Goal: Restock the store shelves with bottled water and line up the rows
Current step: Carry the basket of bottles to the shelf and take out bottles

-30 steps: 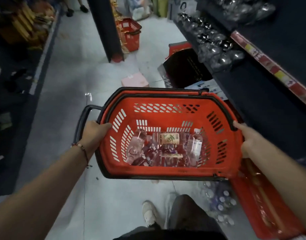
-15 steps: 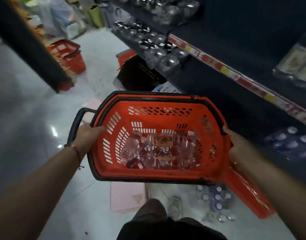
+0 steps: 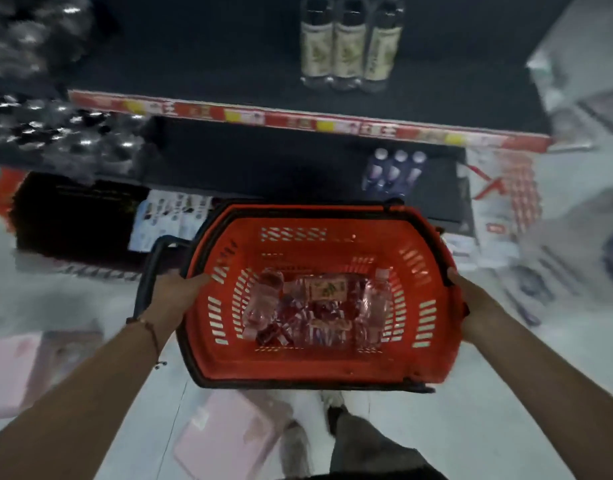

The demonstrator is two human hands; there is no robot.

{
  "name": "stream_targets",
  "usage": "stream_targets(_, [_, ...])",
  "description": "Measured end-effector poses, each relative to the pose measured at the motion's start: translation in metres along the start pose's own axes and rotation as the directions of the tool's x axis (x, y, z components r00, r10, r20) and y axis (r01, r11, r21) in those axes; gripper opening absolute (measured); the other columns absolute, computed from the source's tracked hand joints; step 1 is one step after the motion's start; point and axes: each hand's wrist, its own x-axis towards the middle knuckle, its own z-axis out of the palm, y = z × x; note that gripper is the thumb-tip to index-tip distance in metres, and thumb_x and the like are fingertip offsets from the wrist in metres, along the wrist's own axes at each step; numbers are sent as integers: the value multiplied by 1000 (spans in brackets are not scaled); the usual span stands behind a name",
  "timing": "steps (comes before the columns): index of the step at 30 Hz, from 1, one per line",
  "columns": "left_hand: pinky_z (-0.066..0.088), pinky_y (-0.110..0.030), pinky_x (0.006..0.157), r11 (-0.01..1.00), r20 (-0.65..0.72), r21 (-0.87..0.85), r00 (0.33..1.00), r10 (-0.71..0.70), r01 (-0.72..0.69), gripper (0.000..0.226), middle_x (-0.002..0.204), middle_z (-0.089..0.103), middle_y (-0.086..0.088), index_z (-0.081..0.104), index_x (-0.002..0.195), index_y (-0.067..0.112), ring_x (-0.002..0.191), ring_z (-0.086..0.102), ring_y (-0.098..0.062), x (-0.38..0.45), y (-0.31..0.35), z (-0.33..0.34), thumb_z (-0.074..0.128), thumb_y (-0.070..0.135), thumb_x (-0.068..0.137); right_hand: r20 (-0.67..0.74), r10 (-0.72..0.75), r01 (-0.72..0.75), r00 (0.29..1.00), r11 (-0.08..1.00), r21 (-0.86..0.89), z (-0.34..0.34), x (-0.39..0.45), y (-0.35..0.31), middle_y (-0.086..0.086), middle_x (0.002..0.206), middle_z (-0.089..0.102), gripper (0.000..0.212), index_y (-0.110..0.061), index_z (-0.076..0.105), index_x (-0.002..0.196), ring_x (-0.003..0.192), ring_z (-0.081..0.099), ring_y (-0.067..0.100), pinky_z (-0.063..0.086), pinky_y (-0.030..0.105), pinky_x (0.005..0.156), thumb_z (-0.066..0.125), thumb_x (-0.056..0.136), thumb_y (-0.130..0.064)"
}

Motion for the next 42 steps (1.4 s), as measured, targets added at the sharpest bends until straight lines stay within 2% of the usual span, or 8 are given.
stream_targets(4, [58,-41,83,987,201,78,972,121,-139,16,87,73,-11,73,88,19,79,70,-27,-12,29,69,84,13,78,-53,5,6,999,981,193,-79,-34,30,15,74,76,38,-5,74,95,60,73,28,60,49,57,59,95,-40])
stream_targets(8, [56,-38,85,948,360,169,912,196,-271,25,85,68,1,64,86,28,83,66,-24,-43,52,151,82,12,79,-185,20,40,983,948,316,-169,-72,67,17,76,76,41,-4,66,107,61,73,31,59,51,51,58,95,-42])
stream_targets(18, [56,-37,81,750,702,387,698,138,-537,16,84,73,-2,75,87,16,86,71,-29,-132,61,381,83,21,73,-391,133,154,911,769,621,-345,-109,228,23,123,67,61,-7,63,131,102,69,44,53,64,89,64,88,-51])
stream_targets(20, [60,-42,83,686,740,419,662,121,-594,34,88,76,-6,77,95,11,86,72,-29,-137,49,421,84,28,67,-421,149,193,895,721,666,-354,-113,261,24,131,63,62,-10,61,134,113,63,48,49,66,92,62,89,-53])
stream_targets(27, [59,-37,78,507,855,427,517,42,-748,19,85,76,-7,77,96,10,80,73,-26,-138,-15,534,81,18,79,-528,296,329,796,521,787,-360,-89,369,21,120,70,57,-10,65,127,101,70,44,55,62,86,64,89,-52])
stream_targets(34, [60,-40,83,473,939,336,328,-101,-815,18,86,78,-6,76,92,16,84,74,-27,-108,-107,620,75,12,75,-560,438,399,703,409,821,-335,-34,475,16,97,77,41,-13,67,113,79,75,38,61,56,66,52,98,-48])
stream_targets(39, [63,-45,79,374,951,309,274,-144,-874,37,80,79,2,78,91,19,76,76,-20,-72,-179,648,72,35,58,-552,633,397,542,387,833,-321,11,565,17,112,73,62,-12,67,120,89,73,44,55,60,83,78,76,-55])
stream_targets(42, [61,-43,81,266,959,272,237,-156,-925,28,84,78,0,75,90,20,80,74,-22,-61,-216,660,77,33,65,-540,651,396,534,371,840,-318,30,608,15,113,74,72,-15,66,122,96,73,40,52,63,89,83,66,-57])
